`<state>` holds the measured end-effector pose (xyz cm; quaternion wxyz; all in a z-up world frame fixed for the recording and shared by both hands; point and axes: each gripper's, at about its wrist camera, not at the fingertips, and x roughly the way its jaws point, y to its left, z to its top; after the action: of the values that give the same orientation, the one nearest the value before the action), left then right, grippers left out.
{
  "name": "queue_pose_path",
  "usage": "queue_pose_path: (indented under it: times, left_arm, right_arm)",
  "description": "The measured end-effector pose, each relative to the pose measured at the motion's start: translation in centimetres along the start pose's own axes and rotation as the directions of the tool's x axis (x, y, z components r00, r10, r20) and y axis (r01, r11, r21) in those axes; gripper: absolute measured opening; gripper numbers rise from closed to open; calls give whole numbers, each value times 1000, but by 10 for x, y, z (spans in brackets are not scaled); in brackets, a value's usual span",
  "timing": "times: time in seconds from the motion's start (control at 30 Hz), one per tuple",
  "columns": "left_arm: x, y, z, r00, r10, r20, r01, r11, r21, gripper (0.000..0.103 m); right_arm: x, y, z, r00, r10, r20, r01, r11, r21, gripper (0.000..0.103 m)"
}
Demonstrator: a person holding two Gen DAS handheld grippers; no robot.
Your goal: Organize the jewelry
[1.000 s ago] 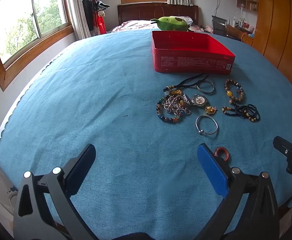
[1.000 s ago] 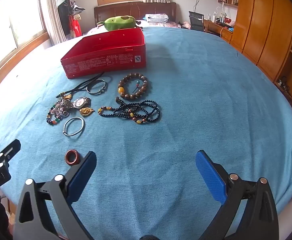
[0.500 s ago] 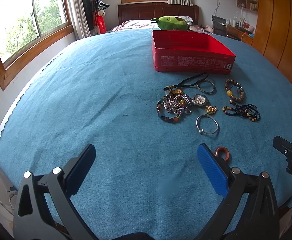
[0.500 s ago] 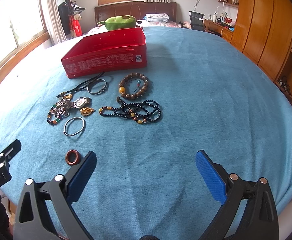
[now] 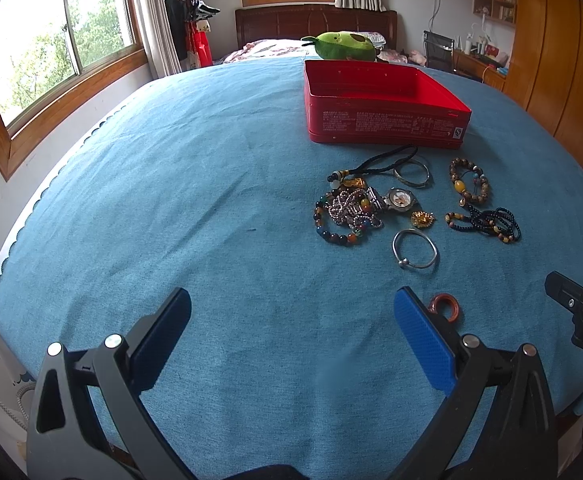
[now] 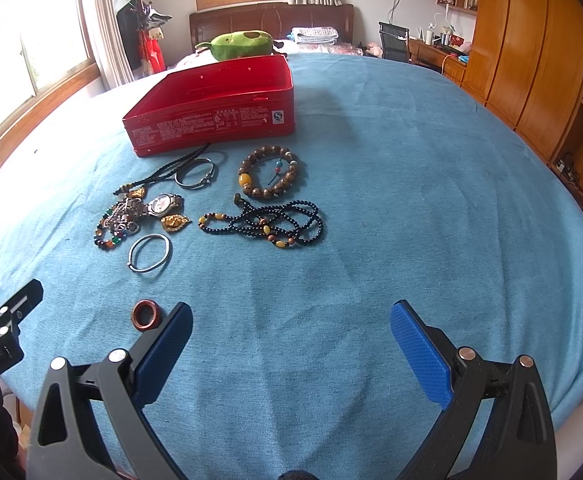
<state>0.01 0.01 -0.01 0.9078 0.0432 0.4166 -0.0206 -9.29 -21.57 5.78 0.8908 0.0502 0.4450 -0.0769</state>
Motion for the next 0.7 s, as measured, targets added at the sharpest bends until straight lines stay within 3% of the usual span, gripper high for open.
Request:
queue_pose_path:
  times: [0.57,0.7]
  left_arm:
    - [0,0,0,1000,0,-2,0,1000,-1,100]
    - [-2,7,1,999,-37,6,37,999,-23,100]
  right_arm:
    - [-1,-1,1,1000,1,1,-1,1000,-1,99]
    - [3,0,5,1000,11,6,-11,1000,-14,99]
